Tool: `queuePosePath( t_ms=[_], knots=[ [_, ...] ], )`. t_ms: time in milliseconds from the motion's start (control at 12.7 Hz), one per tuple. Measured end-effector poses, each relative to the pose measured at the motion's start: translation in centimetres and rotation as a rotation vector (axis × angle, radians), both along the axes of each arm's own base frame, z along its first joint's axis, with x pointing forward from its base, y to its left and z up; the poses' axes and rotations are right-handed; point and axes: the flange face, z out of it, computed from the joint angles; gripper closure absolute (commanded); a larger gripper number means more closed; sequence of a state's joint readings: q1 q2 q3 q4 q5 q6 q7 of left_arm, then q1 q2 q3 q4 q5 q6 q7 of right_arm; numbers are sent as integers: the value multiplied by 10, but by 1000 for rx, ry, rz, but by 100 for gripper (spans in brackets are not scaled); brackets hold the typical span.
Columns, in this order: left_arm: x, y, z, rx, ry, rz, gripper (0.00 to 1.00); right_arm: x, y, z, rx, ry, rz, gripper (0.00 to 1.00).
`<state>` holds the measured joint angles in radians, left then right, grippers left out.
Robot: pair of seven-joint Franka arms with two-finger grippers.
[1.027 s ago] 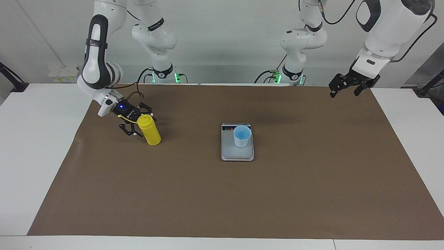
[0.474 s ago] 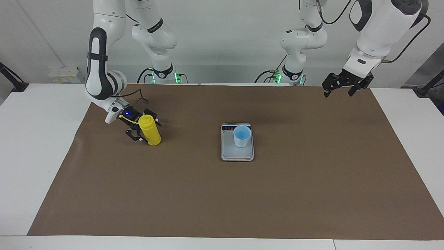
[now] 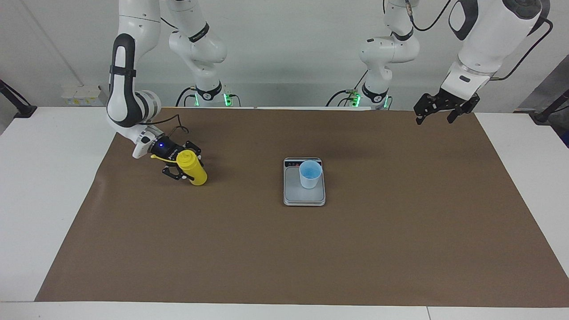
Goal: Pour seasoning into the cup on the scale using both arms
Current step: 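Lift the yellow bottle with the right gripper toward the blue cup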
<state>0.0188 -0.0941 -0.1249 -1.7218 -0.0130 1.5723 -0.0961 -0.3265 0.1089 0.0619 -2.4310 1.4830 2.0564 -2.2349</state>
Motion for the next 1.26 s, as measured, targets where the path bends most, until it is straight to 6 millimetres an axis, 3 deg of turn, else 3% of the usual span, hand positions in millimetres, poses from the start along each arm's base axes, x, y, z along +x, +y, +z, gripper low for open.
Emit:
queuePosePath(
  t_ms=[237,474,1027,1264],
  knots=[
    [0,0,0,-1,0,-25,0,10,1,11,-8,-29,7,92],
    [0,0,0,-2,0,-27,0,33,21,42,-11,-43,19,92],
    [1,7,0,-3,1,-14,0,83,97,136,-219,32,81,92],
    [1,12,0,-3,1,-6,0,93,149,161,-371,81,90,91]
  ],
)
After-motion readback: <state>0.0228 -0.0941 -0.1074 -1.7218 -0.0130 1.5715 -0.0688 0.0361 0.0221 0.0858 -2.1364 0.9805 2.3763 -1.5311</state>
